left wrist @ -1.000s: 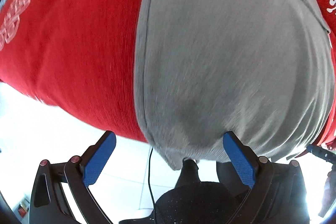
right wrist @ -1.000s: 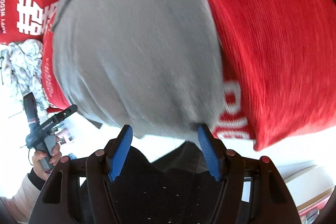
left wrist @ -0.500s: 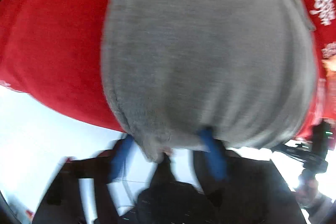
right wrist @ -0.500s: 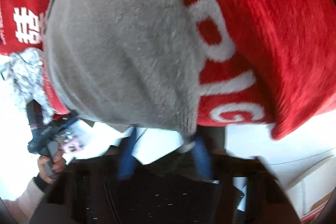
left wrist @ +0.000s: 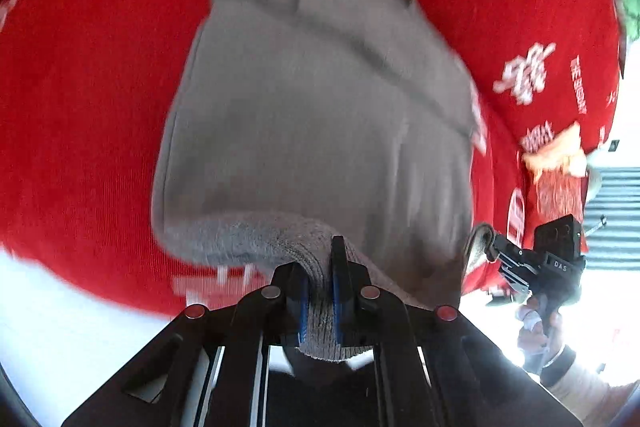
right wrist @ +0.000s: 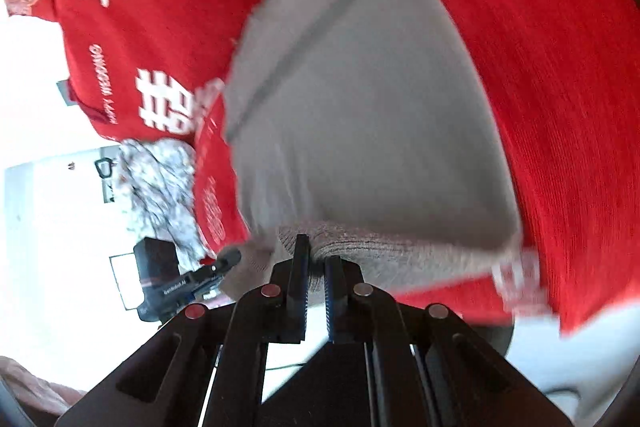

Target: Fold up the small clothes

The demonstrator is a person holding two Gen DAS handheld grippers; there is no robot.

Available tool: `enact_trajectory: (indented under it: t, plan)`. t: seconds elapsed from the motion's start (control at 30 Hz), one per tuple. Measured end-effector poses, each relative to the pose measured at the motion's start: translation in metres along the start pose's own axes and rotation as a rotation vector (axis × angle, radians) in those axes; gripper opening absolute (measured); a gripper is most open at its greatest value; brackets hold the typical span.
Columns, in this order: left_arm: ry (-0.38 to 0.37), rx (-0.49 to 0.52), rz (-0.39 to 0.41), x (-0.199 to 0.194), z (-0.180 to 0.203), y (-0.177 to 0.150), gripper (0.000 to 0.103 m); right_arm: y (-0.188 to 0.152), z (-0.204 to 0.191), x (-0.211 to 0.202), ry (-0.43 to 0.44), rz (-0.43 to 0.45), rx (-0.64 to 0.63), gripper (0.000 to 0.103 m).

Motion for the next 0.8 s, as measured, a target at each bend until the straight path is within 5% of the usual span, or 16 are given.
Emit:
enact_trajectory:
  t: [0.23, 0.33, 0.4, 0.43, 0.47, 0.63, 0.67, 0.73, 0.8]
  plan:
    - [0.133, -0.012, 0.072, 0.006, 0.0, 0.092, 0.01, 0.095, -0.007, 0.003, -0.054, 0.065, -0.008, 0.007]
    - [0.189, 0.001, 0.057, 0.015, 0.022, 0.107, 0.021, 0.116, -0.004, 0.017, -0.099, 0.05, 0.002, 0.007]
    - [0.241, 0.02, 0.07, 0.014, 0.026, 0.107, 0.041, 0.119, 0.002, 0.02, -0.118, 0.036, 0.014, 0.007]
    - [0.263, 0.027, 0.079, 0.01, 0.027, 0.108, 0.072, 0.12, 0.005, 0.021, -0.122, 0.033, 0.02, 0.008]
    - [0.287, 0.03, 0.104, 0.003, 0.028, 0.11, 0.085, 0.121, 0.008, 0.023, -0.128, 0.03, 0.033, 0.008]
    - [0.365, 0.063, 0.122, -0.007, 0.042, 0.119, 0.085, 0.129, 0.016, 0.025, -0.168, 0.013, 0.062, 0.017]
    - [0.392, 0.087, 0.119, -0.005, 0.045, 0.122, 0.085, 0.131, 0.016, 0.023, -0.185, 0.015, 0.053, 0.023]
    - [0.43, 0.134, 0.101, 0.005, 0.054, 0.126, 0.085, 0.135, 0.008, 0.019, -0.237, 0.027, 0.009, 0.052]
    - [0.46, 0.193, 0.069, 0.017, 0.063, 0.126, 0.085, 0.138, 0.0, 0.018, -0.274, 0.023, -0.04, 0.056]
Point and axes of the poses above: each gripper's, at about its wrist camera, not at the fingertips, and x roughly the way its jaws point, z to its right, y to its top, the point moved 2 cm from there along x, roughly the way its jaws point, and after that the axes turned 14 degrees about y, right-handed, at the moved point
